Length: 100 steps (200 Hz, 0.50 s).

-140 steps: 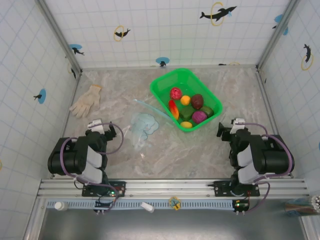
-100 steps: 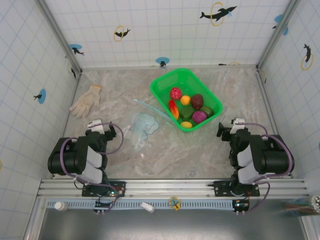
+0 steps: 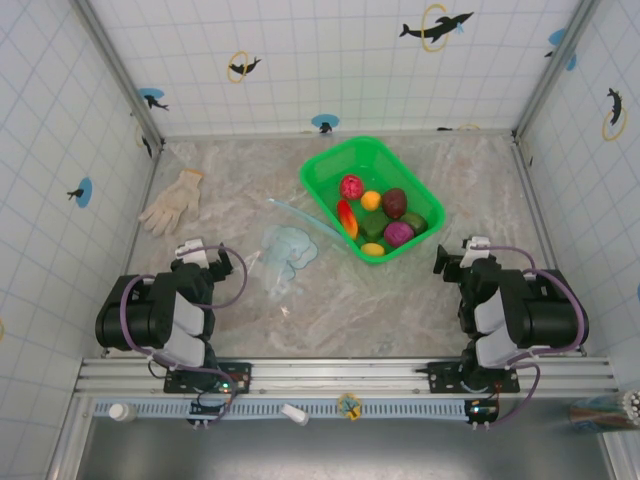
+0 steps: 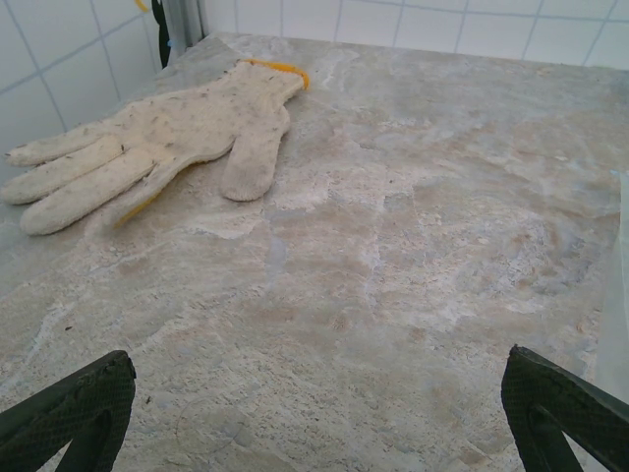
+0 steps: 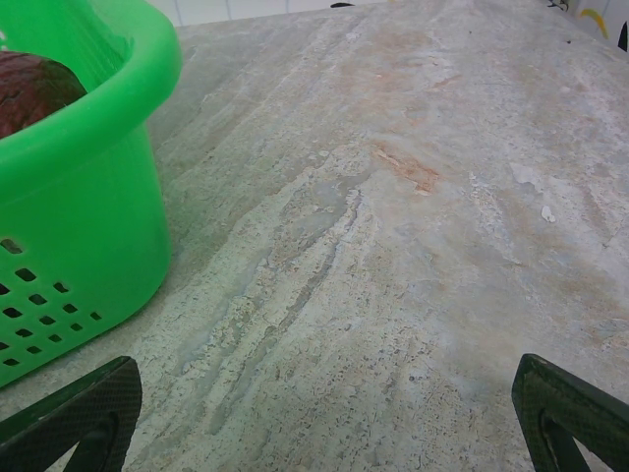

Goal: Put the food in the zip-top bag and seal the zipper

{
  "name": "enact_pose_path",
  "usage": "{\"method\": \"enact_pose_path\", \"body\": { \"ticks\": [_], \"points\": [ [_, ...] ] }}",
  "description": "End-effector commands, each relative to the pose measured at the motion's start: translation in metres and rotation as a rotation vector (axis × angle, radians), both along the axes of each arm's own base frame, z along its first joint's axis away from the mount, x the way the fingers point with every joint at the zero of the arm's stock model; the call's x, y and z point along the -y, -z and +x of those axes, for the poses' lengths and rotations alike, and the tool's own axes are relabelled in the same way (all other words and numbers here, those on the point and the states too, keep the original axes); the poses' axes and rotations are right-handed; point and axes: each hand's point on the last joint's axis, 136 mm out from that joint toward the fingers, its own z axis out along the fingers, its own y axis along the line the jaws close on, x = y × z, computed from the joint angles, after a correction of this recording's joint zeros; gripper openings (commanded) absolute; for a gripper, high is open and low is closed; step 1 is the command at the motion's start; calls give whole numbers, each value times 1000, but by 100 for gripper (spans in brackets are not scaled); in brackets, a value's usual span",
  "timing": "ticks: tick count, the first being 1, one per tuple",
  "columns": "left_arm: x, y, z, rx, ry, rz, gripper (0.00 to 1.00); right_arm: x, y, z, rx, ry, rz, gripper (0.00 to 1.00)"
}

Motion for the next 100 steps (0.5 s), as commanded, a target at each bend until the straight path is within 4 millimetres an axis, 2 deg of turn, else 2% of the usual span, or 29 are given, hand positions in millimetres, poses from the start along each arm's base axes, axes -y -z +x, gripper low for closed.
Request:
{"method": "enact_pose_path", "body": {
  "ticks": [1,67,100],
  "points": [
    [3,0,-1,1,18,-11,98,1,-1,0,7,3,-9,100],
    [3,-5,-1,19,19,-9,98,0,-9,-1,36,-19,17,100],
    [-6,-12,-4,13,-37,-7,98,20,-16,-3,-4,91,-15,100]
  ]
}}
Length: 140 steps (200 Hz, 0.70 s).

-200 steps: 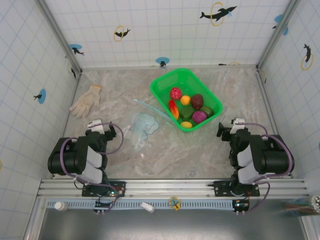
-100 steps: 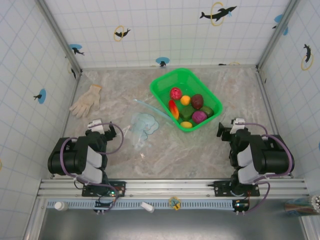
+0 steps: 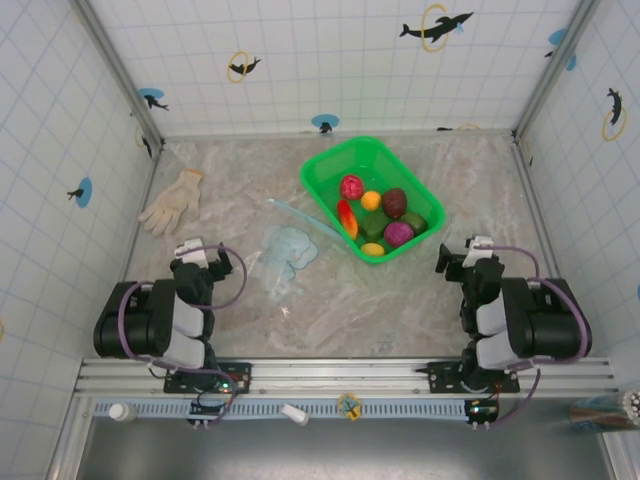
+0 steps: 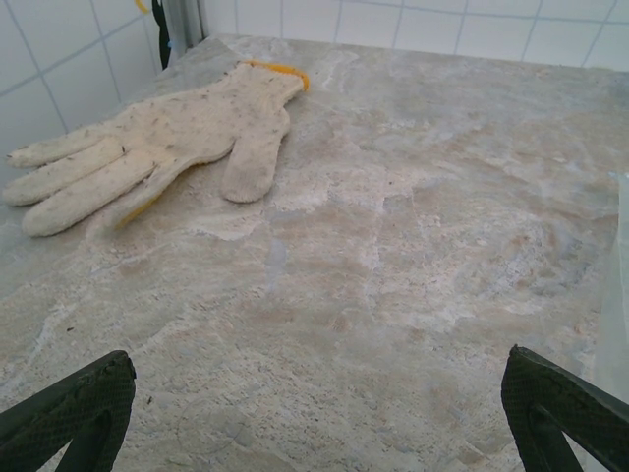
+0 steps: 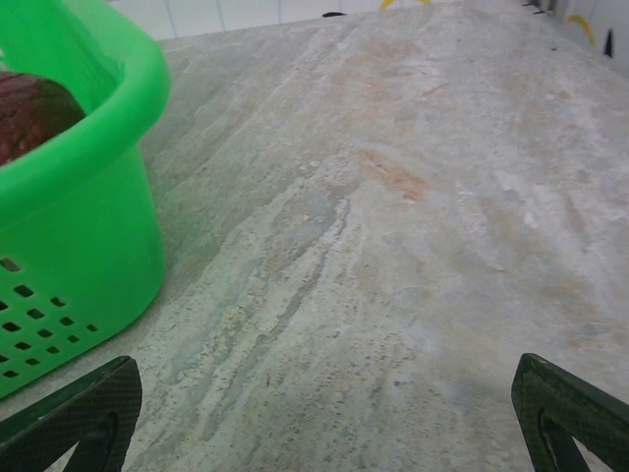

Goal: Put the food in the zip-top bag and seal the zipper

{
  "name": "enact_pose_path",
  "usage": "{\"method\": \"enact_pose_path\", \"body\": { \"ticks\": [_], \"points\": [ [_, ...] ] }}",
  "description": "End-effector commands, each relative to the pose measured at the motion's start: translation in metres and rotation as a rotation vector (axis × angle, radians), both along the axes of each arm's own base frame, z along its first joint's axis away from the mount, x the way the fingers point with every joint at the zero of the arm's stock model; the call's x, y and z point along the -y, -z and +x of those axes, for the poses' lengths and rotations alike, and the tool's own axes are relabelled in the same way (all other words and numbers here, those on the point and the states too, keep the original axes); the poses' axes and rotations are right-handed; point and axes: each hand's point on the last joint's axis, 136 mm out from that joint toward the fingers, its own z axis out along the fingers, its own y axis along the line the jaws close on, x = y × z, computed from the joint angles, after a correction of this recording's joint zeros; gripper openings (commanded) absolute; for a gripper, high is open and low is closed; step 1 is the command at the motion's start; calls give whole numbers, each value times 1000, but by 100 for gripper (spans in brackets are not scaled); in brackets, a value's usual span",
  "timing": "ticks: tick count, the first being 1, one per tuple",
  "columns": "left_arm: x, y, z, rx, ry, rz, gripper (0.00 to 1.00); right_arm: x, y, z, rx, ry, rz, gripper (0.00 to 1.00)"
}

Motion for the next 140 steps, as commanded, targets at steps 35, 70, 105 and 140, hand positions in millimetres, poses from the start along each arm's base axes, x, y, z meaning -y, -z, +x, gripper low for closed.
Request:
{"method": "enact_pose_path", "body": {
  "ticks": [35,70,105,140],
  "points": [
    [-20,-28,-6,45,-115,33,98,27,-26,-4,-17,140,-72,100],
    [8,-96,5,187,-4,146,98,-5,-84,0,105,37,-130,100],
    [98,-172,-9,344,275,179,98,-101,-166,-16,218,-252,-217,100],
    [127,-201,-19,116,285,-97,98,-126,-224,-47,89,-146,-190,100]
  ]
}}
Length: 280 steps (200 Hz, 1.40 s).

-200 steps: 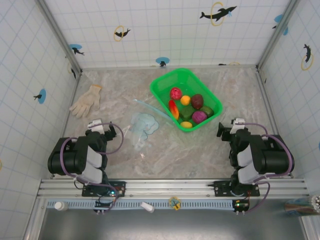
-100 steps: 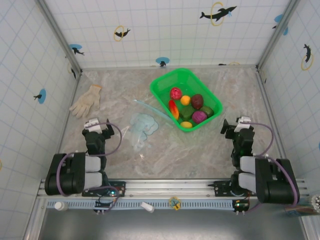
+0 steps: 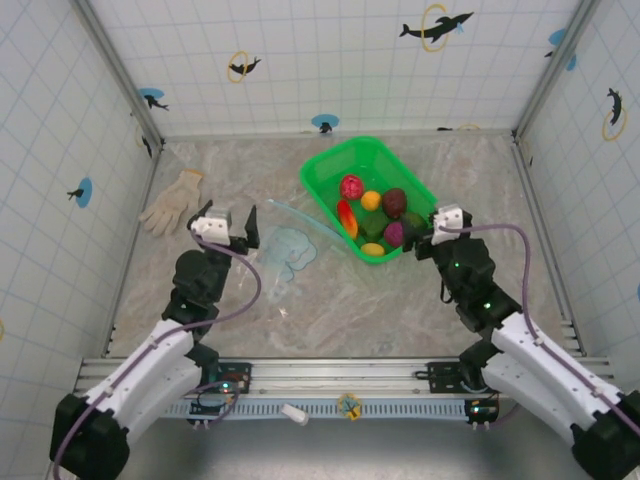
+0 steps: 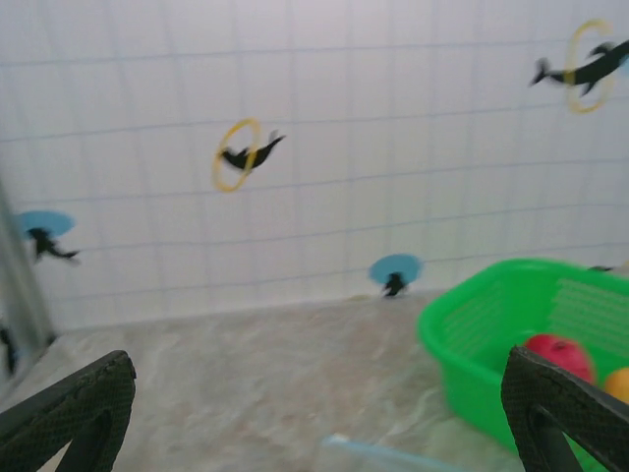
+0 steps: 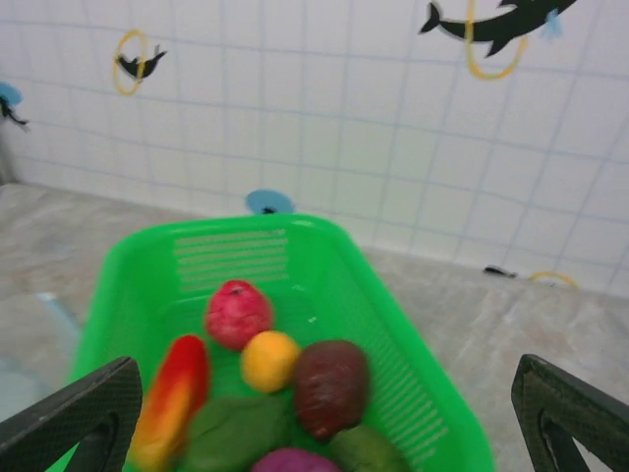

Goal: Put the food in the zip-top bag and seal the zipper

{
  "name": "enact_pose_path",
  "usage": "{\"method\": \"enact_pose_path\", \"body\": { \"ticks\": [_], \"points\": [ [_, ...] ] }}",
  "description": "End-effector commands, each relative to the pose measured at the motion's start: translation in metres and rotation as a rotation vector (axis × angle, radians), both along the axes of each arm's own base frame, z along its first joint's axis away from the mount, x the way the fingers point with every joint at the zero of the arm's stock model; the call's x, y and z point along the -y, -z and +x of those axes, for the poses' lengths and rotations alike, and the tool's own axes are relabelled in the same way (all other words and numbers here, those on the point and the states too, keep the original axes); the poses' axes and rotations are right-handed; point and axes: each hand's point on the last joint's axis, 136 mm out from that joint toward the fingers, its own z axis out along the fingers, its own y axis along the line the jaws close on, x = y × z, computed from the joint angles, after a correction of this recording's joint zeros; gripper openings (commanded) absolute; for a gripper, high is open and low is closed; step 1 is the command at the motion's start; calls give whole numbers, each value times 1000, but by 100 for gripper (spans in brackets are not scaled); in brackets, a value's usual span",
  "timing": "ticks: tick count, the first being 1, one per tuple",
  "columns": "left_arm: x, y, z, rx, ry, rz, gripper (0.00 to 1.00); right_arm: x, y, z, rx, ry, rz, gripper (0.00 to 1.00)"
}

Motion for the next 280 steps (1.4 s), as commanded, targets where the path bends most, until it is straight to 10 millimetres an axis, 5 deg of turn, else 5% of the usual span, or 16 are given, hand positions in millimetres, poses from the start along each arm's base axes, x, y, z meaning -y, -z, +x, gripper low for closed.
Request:
{"method": "enact_pose_path", "body": {
  "ticks": [1,21,43,60,75,90,111,134,150,181,216,248,280],
  "points": [
    [-4,14,-4,-291,-61,-97,98,16,-15,-19,-157,206,-84,100],
    [-2,21,-14,-540,-79,-123,97,6,-23,-35,-330,170,-66,100],
    [-34,39,-22,-652,-308,-273,97,-30,-25,-53,-402,-114,141,100],
    [-3,42,-26,-718,-144,-327,98,-43,-17,-56,-474,-208,201,100],
    [18,51,-35,-831,-52,-370,98,-49,11,-57,-611,-201,101,100],
    [38,73,-47,-961,27,-424,97,-77,37,-75,-668,-338,115,100],
    [74,104,-66,-1126,194,-518,82,-108,69,-95,-701,-490,166,96],
    [77,143,-80,-1229,184,-516,63,-119,100,-86,-765,-430,101,83],
    [68,168,-89,-1286,126,-498,49,-135,110,-81,-781,-432,73,69],
    [45,212,-93,-1380,-26,-411,47,-155,139,-65,-839,-382,-21,34],
    [-11,227,-62,-1336,-306,-295,47,-167,168,-36,-860,-268,-152,30],
    [-43,245,-43,-1342,-482,-235,46,-177,186,-11,-858,-195,-288,36],
    [-59,242,-3,-1236,-580,-130,46,-189,192,9,-849,-154,-349,36]
  ]
}}
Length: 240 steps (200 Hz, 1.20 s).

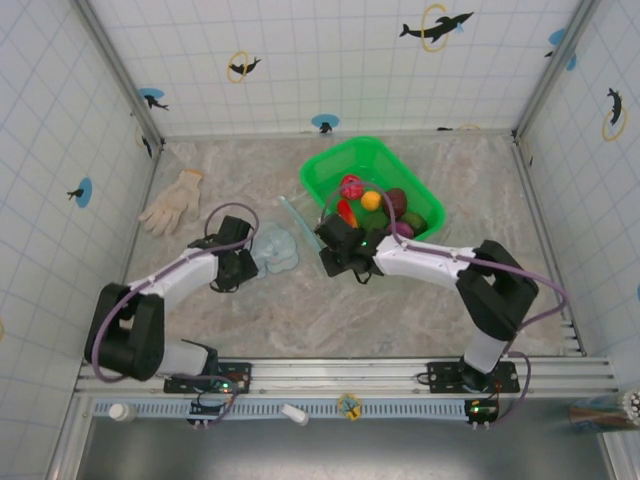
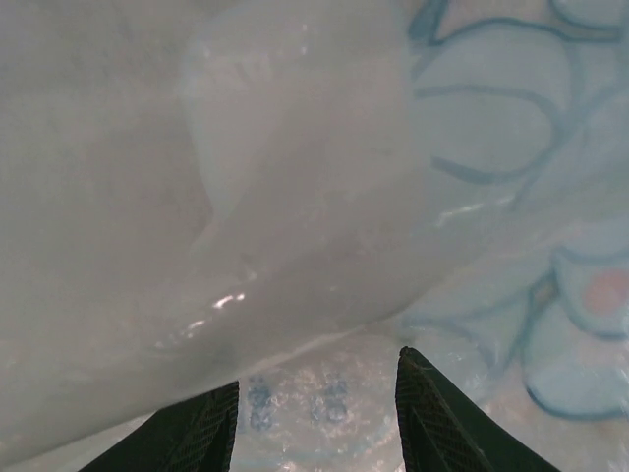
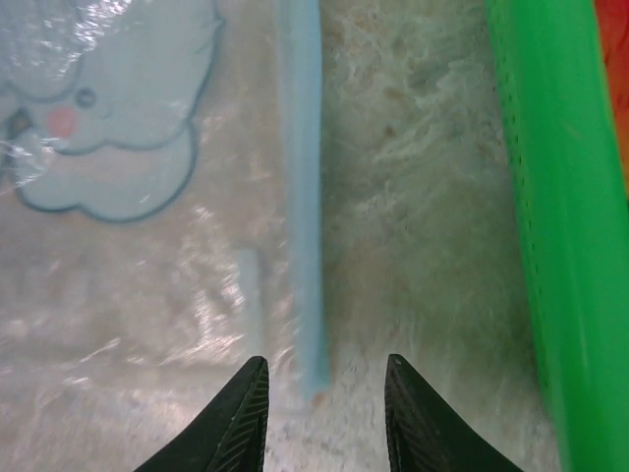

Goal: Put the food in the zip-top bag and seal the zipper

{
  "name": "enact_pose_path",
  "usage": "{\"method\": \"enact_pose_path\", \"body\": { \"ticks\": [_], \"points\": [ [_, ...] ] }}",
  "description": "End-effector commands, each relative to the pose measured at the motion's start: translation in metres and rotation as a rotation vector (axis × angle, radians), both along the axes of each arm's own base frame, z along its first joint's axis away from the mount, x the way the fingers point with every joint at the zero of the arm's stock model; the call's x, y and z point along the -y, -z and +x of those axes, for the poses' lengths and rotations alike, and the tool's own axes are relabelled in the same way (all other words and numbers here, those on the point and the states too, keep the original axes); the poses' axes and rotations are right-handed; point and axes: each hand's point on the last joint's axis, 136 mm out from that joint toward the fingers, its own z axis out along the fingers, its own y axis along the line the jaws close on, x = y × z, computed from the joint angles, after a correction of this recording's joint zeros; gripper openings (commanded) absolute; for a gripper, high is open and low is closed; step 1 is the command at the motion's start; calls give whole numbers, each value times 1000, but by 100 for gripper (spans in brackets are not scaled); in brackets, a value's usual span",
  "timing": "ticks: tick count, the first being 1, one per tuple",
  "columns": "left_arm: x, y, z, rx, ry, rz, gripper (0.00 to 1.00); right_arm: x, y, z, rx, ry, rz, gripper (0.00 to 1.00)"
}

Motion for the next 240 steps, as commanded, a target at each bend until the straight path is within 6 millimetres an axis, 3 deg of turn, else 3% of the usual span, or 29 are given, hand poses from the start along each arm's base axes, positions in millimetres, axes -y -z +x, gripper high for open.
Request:
{"method": "enact_pose_path", "body": {
  "ticks": [1,22,41,55,70,82,122,154,185,240],
  "points": [
    [-21,-13,35,90,-4,161,46,-2,-3,15,43,7,-80,36],
    [-38,-32,66,146,-20,271,47,-6,-12,15,49,-4,-48,36],
    [-31,-47,86,163,34,283,47,-1,-27,12,59,1,-8,38],
    [-2,-69,102,213,131,202,44,6,-42,9,60,16,40,38],
    [30,-90,105,279,230,218,46,18,-62,7,72,49,106,40],
    [69,-98,99,302,325,230,48,29,-80,5,108,69,151,40],
    [129,-77,85,247,378,137,54,82,-121,7,170,211,269,42],
    [148,-52,84,183,409,184,54,126,-137,10,198,300,335,43],
    [168,-32,87,176,453,110,54,154,-136,10,202,347,321,44],
    [174,-5,88,125,470,113,50,170,-120,5,188,357,277,44]
  ]
}}
